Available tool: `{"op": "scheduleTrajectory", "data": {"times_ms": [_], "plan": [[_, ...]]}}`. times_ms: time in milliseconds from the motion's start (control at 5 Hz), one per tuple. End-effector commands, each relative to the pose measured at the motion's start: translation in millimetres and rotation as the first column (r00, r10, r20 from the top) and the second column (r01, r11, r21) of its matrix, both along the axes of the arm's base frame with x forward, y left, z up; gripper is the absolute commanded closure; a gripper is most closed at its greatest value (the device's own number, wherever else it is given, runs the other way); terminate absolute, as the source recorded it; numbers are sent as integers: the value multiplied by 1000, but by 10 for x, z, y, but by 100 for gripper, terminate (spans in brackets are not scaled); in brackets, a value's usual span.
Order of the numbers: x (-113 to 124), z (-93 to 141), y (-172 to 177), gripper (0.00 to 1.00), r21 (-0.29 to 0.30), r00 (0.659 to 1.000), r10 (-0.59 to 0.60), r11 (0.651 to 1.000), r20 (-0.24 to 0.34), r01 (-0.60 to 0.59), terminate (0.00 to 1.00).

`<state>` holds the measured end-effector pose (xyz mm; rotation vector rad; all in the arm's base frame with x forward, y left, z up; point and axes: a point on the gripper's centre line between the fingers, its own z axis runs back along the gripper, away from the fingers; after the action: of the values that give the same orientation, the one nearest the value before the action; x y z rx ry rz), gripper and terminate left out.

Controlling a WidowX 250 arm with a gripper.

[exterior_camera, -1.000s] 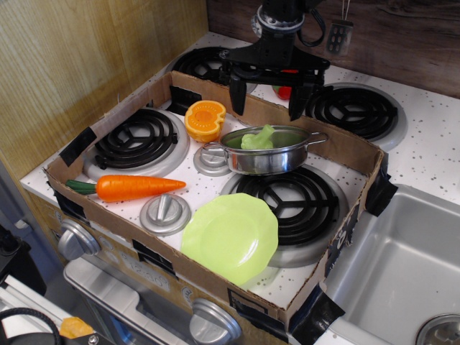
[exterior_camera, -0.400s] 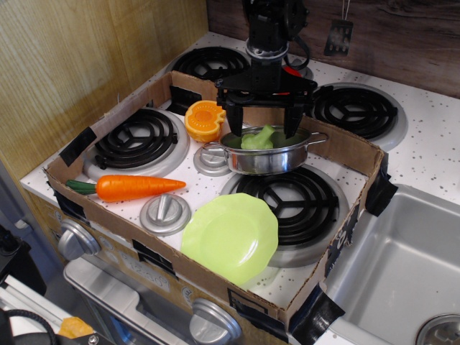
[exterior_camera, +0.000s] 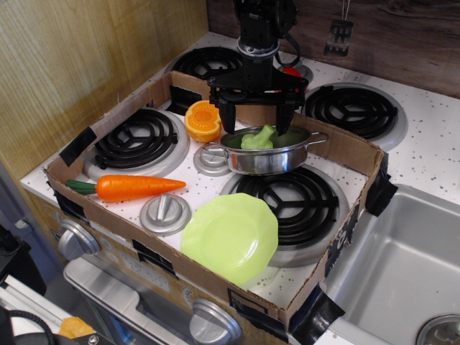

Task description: Take broccoli out of pan

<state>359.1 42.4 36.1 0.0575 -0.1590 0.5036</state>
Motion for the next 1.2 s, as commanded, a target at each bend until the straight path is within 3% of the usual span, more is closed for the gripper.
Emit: {"op": "scheduleTrajectory", "data": {"times_ms": [0,200,400,1000], "plan": [[82,74,42,0,-4,999,22,1000,29,-22,0],[93,35,25,0,-20,999,19,1000,32,-18,0],[93,23,30,100,-29,999,17,999,32,-16,0],[51,247,52,100,21,1000,10,1000,23,-11,0]]}}
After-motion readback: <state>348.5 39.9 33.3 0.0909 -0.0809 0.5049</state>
